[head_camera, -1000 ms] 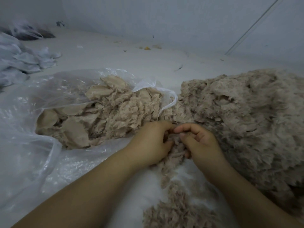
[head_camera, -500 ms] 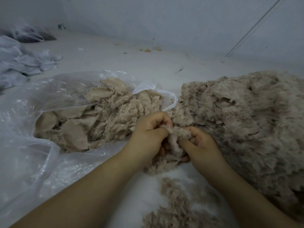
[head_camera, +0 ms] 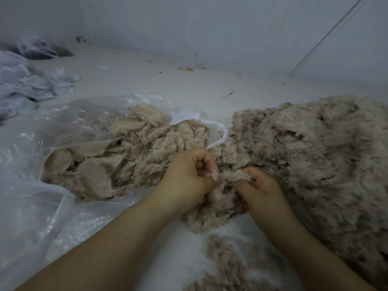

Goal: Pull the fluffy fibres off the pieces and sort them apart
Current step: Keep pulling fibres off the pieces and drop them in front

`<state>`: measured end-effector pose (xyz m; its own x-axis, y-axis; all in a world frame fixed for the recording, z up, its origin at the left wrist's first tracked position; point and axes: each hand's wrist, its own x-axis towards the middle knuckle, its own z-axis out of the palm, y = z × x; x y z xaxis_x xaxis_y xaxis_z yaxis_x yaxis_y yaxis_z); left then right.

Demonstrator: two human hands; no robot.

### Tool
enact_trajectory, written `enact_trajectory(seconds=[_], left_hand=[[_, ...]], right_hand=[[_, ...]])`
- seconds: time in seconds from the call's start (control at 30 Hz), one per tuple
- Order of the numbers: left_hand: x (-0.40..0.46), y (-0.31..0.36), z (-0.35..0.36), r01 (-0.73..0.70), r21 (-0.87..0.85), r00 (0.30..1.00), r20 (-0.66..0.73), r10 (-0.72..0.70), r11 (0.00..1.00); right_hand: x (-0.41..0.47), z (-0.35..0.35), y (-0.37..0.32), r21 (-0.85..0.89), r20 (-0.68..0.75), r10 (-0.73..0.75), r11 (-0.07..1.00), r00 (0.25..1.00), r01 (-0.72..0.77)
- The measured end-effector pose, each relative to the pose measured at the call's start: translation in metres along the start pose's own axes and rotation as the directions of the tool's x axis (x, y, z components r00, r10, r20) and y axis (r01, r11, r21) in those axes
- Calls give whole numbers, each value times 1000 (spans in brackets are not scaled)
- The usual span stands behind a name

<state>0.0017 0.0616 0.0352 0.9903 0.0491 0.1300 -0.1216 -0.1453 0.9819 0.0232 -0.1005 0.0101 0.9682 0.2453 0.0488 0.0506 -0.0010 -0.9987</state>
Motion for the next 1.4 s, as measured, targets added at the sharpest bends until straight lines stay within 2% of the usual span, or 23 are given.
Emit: enact_trajectory(seconds=[0.17,0.23,0.3,0.5,0.6,0.7,0.83,0.97,1.1,1.2,1.3,1.4], left_hand=[[3,0,-7,-1,-103,987,-162,-16,995],[4,-1,-12,11,-192,981,-187,-47,981],[4,-1,-13,12,-252,985,-163,-55,968],[0,-2,-1,10,-280,995,-89,-37,960],[-1,-1,1,-15,-266,997,-83,-8,964],[-1,2,2,-76,-268,990,-138,40,960],[-1,5,2,-159,-252,961,-262,91,954],[2,6,-6,-220,-263,920,-377,110,939],[0,5,-6,-234,-38,901,-385,202,972],[-4,4,0,-287,139,874,-367,319,948],[-9,5,4,-416,312,812,-296,503,854],[-13,4,7,-501,488,737,-192,648,714]], right_hand=[[6,-8,6,20,-102,75,997,992,-73],[7,-9,7,27,-129,90,996,988,-88],[6,-6,7,18,-118,45,999,992,-43],[-2,-4,3,-8,6,-143,990,990,143],[-6,-3,2,-25,138,-175,983,975,180],[-6,-1,2,-120,234,-195,966,953,227],[-3,-2,4,-205,126,-185,956,975,208],[-2,-4,3,-96,-43,-107,990,993,102],[-4,0,0,-22,24,-101,995,995,102],[-5,2,-1,-19,39,-130,991,991,131],[-5,2,0,-96,54,-159,982,986,164],[-6,2,0,-128,53,-169,976,984,175]])
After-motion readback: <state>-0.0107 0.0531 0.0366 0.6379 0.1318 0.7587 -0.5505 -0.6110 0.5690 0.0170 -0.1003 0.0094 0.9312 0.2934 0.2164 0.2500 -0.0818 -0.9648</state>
